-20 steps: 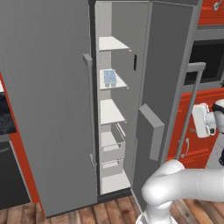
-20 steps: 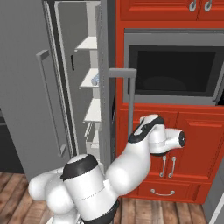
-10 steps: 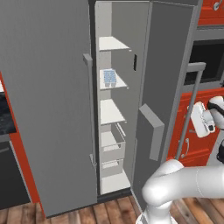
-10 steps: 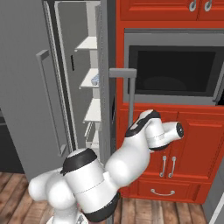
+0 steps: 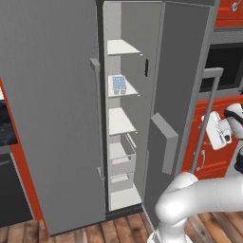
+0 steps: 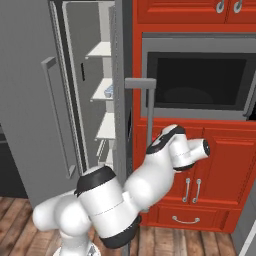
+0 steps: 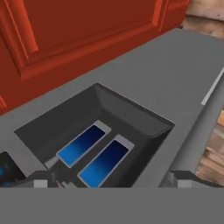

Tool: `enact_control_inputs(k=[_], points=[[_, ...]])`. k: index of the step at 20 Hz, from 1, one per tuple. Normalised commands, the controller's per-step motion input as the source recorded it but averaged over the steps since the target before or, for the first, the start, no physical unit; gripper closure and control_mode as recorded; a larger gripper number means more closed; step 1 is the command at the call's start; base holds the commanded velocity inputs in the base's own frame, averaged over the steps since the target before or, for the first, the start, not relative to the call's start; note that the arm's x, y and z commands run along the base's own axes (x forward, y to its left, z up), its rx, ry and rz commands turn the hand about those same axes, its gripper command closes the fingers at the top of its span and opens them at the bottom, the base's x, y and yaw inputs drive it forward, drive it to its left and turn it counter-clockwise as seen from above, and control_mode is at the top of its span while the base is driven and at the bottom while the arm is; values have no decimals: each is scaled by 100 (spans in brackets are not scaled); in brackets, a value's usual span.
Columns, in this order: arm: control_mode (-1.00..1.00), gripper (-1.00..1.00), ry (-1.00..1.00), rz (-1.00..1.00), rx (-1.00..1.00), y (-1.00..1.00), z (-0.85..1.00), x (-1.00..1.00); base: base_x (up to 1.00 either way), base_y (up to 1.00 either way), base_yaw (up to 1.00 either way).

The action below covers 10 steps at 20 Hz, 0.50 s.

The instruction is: The ice cube tray has been filled with water. Take the tray and place it in the freezer to make ice. Close the freezer door after placing the tray.

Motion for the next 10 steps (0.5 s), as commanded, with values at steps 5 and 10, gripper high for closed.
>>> enact_control_inputs(k=[5,10], points=[[-100,-100,3,0,11,16,-8,1,0,0,0],[-100,-100,0,1,8,25,-9,4,0,0,0]])
